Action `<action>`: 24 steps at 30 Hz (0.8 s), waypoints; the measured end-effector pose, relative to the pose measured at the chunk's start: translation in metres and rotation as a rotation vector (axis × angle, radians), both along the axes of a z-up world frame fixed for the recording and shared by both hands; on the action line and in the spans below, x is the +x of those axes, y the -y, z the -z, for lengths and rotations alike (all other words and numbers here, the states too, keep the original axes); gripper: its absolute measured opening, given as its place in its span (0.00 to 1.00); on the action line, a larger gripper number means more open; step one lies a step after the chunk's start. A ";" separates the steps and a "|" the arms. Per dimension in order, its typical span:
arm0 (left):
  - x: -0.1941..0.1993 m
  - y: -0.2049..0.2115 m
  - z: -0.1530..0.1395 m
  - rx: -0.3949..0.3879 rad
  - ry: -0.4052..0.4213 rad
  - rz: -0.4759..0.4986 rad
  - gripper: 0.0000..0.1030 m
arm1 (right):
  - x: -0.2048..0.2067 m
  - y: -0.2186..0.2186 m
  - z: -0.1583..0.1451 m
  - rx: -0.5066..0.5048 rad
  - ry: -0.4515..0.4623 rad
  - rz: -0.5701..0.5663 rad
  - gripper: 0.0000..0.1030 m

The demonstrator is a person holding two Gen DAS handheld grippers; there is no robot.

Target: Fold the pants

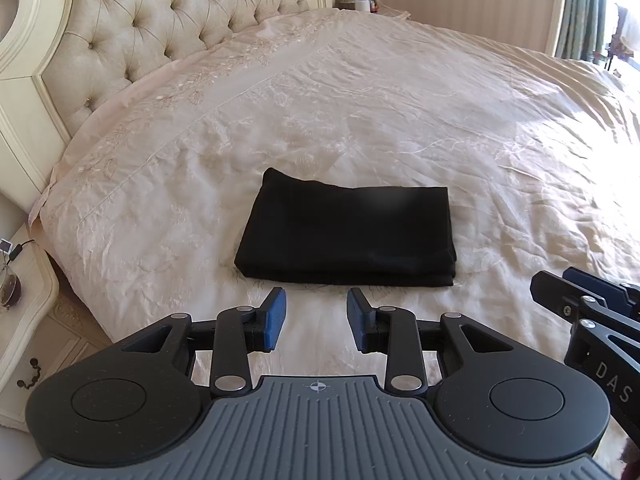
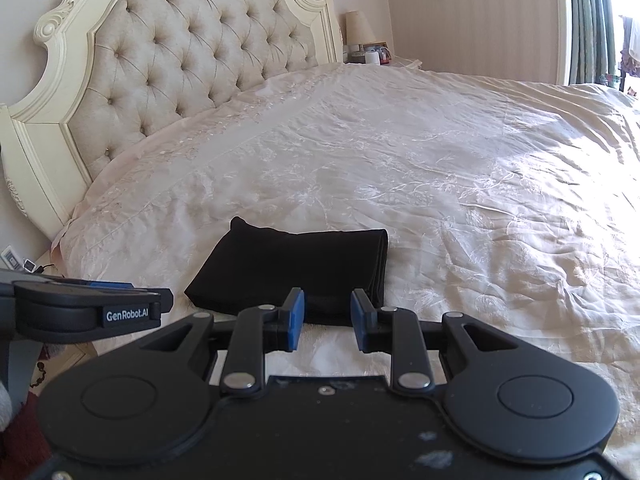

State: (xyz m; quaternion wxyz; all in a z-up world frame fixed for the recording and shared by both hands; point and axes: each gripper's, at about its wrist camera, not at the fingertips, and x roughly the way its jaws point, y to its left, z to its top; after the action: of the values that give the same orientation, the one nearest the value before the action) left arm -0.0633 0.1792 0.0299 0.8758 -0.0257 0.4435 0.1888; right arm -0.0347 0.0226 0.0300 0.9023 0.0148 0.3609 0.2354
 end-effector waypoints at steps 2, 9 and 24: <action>-0.001 0.001 0.000 0.001 0.000 -0.001 0.32 | -0.001 0.001 0.000 0.003 0.002 0.000 0.27; -0.004 0.001 0.000 0.003 -0.003 -0.001 0.32 | -0.003 0.004 0.001 0.008 0.001 -0.006 0.27; 0.000 0.000 0.003 0.007 -0.016 0.009 0.32 | -0.002 0.007 0.001 0.018 -0.006 -0.010 0.27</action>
State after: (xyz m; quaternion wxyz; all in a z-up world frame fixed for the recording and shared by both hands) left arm -0.0633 0.1790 0.0274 0.8731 -0.0189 0.4501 0.1867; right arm -0.0367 0.0154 0.0285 0.8999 0.0218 0.3615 0.2431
